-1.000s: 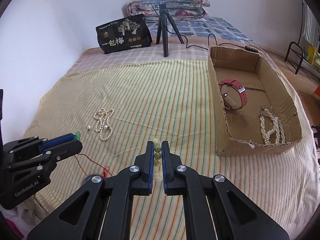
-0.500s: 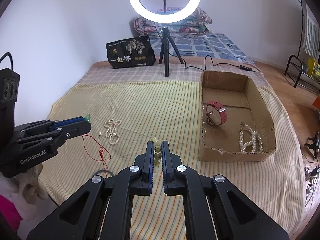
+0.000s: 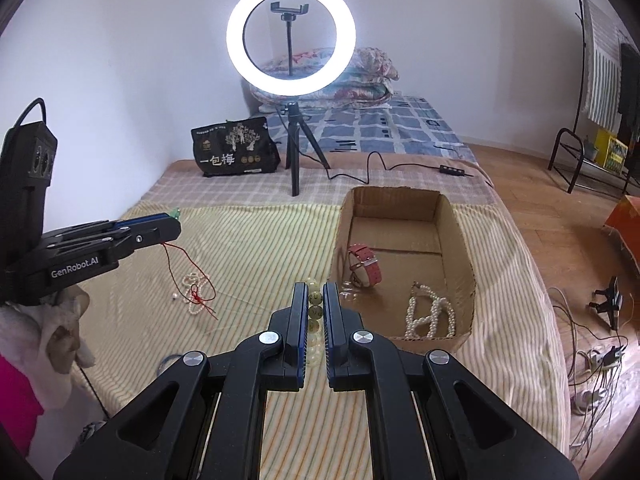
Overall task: Organize jewelry
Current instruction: 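Carry the pendant with the left tool into the box while the right tool carries and releases the bracelet there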
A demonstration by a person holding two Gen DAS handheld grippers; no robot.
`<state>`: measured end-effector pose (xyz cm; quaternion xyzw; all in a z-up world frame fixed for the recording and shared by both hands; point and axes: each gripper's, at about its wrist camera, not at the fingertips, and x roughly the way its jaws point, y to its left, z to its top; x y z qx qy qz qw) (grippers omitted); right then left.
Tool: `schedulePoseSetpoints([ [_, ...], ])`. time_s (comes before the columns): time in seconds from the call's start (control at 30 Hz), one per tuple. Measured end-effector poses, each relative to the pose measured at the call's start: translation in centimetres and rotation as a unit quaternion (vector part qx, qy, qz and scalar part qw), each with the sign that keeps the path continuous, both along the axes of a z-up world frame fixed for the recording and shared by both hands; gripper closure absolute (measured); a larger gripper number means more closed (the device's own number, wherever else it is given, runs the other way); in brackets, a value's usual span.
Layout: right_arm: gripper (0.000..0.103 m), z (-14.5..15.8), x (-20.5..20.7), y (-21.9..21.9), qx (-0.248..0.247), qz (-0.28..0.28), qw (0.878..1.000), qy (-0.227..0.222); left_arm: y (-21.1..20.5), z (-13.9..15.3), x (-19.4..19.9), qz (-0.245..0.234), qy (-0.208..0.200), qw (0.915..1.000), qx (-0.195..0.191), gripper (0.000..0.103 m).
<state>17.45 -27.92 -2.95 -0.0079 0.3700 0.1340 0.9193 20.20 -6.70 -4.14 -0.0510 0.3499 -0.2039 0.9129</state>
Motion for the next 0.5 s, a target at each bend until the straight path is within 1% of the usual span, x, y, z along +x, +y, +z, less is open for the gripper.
schedulePoseSetpoints([
  [0.2,0.097,-0.2,1.4,-2.4,-0.002,-0.016,1.0,-0.006,-2.4,0.8,1.9,-0.011,-0.008,0.9999,-0.005,0.09],
  [0.5,0.097,-0.9,4.0,-4.7,-0.013,-0.033,0.999,-0.009,-6.8,1.4,3.8,-0.037,-0.012,0.9991,-0.018,0.09],
])
